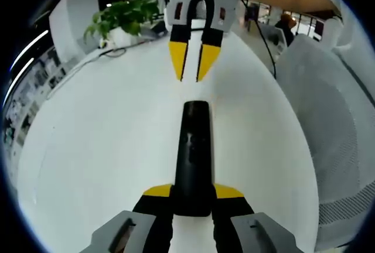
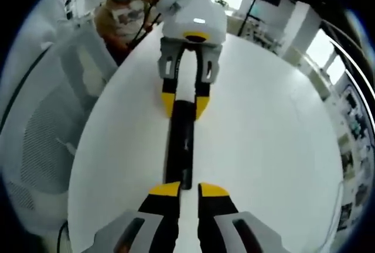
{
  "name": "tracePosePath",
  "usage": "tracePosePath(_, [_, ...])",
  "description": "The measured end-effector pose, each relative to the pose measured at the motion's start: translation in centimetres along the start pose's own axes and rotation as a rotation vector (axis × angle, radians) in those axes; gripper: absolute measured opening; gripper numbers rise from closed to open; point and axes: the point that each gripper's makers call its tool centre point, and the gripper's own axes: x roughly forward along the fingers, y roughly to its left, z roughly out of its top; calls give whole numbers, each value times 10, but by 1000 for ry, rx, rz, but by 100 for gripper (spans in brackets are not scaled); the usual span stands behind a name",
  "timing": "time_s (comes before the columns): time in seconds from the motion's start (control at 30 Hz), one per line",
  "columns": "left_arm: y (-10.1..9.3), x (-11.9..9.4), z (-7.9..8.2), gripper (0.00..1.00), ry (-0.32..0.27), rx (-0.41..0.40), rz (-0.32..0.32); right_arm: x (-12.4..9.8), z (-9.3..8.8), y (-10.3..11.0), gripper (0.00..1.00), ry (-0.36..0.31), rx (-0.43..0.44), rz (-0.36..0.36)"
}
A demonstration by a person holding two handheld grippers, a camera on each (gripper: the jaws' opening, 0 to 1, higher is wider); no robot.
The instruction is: Press the specified remote control buttons in sequence, fully releasing each button before pressing the next.
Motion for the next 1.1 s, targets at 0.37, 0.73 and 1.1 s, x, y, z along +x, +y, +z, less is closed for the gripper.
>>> tracePosePath(0.37, [0, 0, 0, 24, 0, 0, 0, 6, 0, 1, 4, 35, -26, 29])
tracePosePath(0.73, [0, 0, 0, 24, 2, 1, 0, 11, -2, 4, 1, 59, -47, 48])
tracePosePath(1.1, [1, 0, -1, 24, 2, 1, 0, 18, -7, 8, 0, 100, -76, 78])
